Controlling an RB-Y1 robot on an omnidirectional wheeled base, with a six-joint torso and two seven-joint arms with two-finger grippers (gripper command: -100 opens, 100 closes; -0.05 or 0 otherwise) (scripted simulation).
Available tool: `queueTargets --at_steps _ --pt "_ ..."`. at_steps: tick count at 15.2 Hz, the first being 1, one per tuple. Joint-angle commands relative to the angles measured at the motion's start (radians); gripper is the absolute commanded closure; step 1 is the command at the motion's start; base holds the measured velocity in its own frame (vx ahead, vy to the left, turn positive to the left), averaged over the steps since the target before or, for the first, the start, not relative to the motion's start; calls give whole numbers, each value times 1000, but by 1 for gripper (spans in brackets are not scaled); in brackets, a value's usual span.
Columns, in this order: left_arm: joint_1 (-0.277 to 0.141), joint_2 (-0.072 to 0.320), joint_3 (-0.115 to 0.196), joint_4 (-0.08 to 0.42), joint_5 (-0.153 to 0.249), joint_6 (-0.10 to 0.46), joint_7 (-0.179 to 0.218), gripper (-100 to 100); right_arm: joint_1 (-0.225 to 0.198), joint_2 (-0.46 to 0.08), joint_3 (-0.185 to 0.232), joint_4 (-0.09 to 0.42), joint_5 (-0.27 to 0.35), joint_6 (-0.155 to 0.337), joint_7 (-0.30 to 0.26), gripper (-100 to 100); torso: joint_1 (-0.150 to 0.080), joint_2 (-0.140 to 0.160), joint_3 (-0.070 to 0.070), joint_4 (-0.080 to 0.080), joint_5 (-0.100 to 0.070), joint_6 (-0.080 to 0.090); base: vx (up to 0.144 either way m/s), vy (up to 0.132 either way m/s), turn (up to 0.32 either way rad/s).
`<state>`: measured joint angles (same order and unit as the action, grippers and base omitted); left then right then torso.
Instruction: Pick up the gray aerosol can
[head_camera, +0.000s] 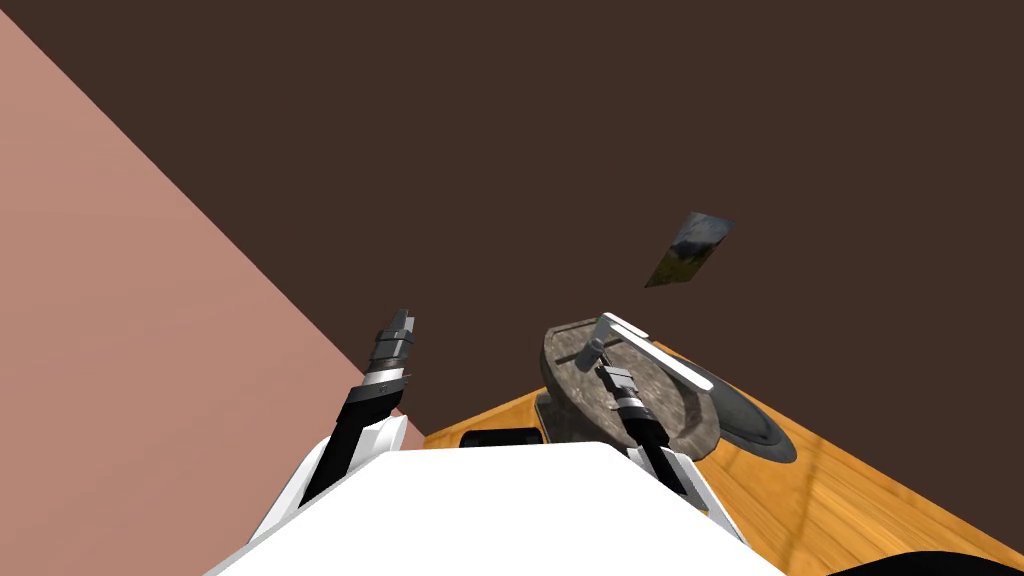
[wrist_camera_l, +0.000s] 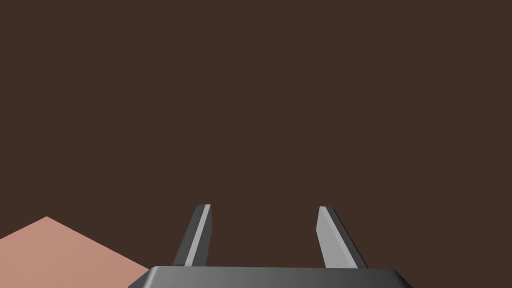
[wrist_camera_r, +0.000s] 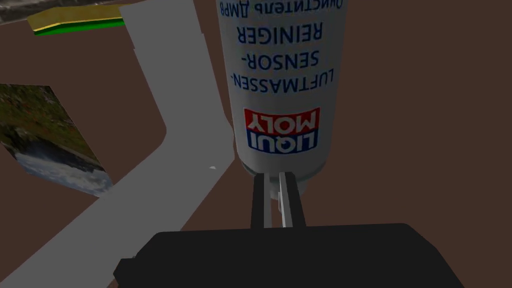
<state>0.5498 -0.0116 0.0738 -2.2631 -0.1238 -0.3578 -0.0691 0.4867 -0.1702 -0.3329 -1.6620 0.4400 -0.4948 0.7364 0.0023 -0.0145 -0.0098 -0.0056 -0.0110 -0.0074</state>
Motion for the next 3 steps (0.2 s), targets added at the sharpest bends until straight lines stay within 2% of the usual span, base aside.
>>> queueTargets --at_steps 1,2,3 --pt "0 0 0 0 0 0 0 0 0 0 0 0 0 0 0 -100 0 0 0 0 0 0 25 -3 6" --pt "0 0 0 0 0 0 0 0 -3 8 7 26 4 -14 8 100 0 0 0 0 0 0 -6 0 -12" --pt "0 0 0 0 0 0 0 0 -5 4 2 11 2 -2 3 100 0 1 1 0 0 0 -10 2 -6"
